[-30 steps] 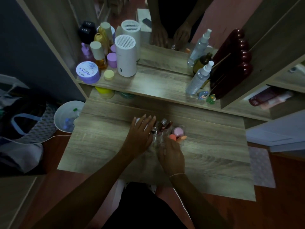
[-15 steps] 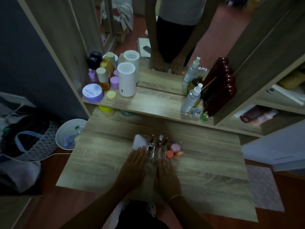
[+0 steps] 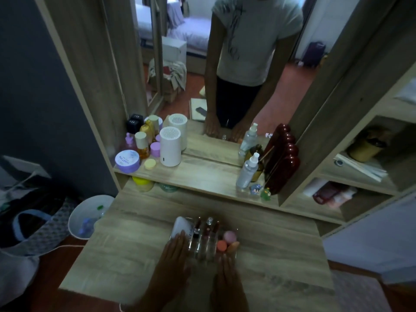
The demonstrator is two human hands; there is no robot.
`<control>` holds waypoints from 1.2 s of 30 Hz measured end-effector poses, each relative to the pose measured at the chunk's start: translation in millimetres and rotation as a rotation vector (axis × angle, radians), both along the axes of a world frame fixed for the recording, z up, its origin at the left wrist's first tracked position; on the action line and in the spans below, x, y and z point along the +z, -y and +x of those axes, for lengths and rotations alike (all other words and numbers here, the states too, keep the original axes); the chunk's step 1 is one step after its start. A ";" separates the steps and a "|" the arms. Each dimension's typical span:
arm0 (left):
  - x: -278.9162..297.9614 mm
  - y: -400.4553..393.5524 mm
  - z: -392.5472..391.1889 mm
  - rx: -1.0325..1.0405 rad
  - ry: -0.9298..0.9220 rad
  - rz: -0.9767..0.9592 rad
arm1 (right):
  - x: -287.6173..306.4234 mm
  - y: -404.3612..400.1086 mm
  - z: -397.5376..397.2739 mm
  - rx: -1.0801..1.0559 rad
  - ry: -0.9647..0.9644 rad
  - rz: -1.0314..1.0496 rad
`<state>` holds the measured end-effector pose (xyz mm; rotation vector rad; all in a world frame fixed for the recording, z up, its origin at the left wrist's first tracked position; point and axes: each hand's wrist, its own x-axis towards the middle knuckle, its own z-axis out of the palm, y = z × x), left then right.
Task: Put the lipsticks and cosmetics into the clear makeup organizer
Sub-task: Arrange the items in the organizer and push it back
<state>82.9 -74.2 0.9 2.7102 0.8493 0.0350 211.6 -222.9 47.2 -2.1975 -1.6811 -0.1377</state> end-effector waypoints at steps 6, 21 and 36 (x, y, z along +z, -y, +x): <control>30.2 -8.1 -2.5 0.063 0.043 -0.015 | -18.8 19.0 14.1 -0.313 -0.351 -0.270; 30.9 -18.8 -36.2 0.039 -0.008 -0.039 | -29.9 -10.0 3.8 -0.454 -0.358 -0.424; 13.2 -30.9 -33.0 0.000 -0.058 -0.111 | -41.9 -7.2 2.9 -0.487 -0.306 -0.522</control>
